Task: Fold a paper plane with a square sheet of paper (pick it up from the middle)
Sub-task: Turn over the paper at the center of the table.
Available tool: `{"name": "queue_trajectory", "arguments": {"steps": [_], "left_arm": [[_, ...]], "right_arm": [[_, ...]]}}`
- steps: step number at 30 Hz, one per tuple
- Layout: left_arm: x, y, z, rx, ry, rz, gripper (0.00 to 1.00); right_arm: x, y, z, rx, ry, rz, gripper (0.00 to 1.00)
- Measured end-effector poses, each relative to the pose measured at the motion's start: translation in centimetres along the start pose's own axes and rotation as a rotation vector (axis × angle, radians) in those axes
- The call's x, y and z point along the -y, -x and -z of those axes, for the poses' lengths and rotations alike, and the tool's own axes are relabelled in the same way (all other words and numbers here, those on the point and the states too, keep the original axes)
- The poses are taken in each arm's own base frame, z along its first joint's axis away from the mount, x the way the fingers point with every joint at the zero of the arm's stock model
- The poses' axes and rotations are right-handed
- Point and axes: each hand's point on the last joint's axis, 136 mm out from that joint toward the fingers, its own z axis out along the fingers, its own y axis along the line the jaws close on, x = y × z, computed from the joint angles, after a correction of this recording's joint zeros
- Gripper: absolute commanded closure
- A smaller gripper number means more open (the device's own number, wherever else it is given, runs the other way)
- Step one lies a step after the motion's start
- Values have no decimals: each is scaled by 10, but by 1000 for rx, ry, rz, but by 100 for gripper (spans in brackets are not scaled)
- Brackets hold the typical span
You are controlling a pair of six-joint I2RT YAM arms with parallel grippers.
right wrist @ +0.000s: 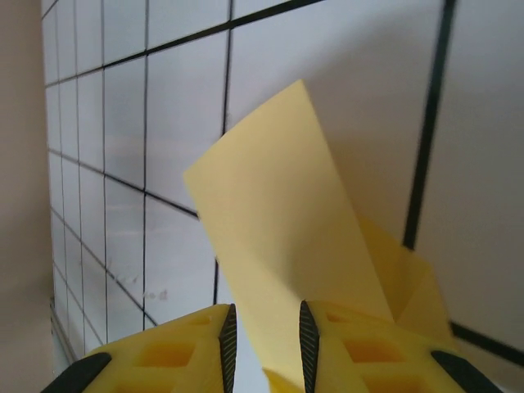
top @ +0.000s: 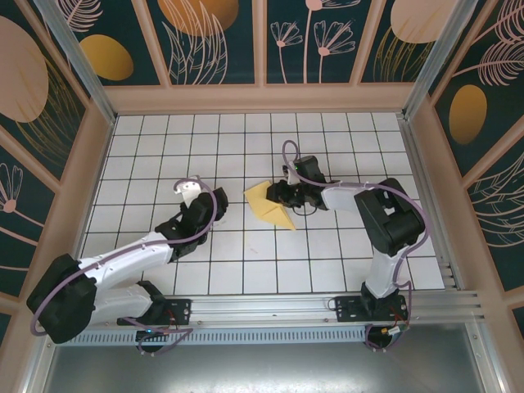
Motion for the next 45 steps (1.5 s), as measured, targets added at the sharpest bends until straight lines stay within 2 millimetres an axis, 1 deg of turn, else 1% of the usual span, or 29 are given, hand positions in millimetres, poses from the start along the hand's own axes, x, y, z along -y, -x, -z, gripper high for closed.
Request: {"name": "queue_trajectory", "arguments": {"steps": [2, 5, 9, 13, 16, 20, 22, 24, 27, 29, 31, 33, 34, 38, 45], "left_arm": [[3, 0, -1, -6, -7, 0, 28], [7, 2, -2, -7, -13, -4, 27], [9, 2, -2, -8, -17, -7, 27], [10, 3, -2, -7, -18, -5, 27], [10, 3, -2, -7, -18, -5, 26], [10, 3, -2, -8, -18, -6, 25], [10, 3, -2, -8, -19, -9, 23], [10, 3, -2, -8, -19, -11, 21], [10, 3, -2, -10, -20, -12, 20], [11, 2, -2, -15, -26, -12, 19], [12, 0, -2, -22, -32, -13, 18], [13, -2, -3, -31, -34, -16, 17], [14, -4, -4, -38, -35, -19, 16], [18, -10, -9, -66, -40, -29, 12], [29, -14, -12, -99, -70, -36, 5]], "right_arm": [[10, 2, -3, 18, -21, -42, 71], [27, -3, -4, 54, -44, -126, 71], [30, -2, 2, 139, -23, -229, 72], [35, -13, 11, 203, -22, -352, 73], [38, -17, 17, 234, -6, -435, 73], [37, -19, 21, 242, 9, -478, 73], [36, -19, 24, 239, 0, -460, 72], [30, -17, 32, 240, -16, -412, 72], [4, -2, 51, 261, -6, -271, 73], [-20, 11, 63, 271, 27, -147, 81], [-39, 15, 69, 252, 63, -49, 84], [-48, 10, 69, 210, 89, 22, 86], [-48, 3, 68, 179, 94, 49, 88], [-40, -23, 59, 71, 69, 100, 88], [-12, -49, 41, -50, 4, 87, 89]]}}
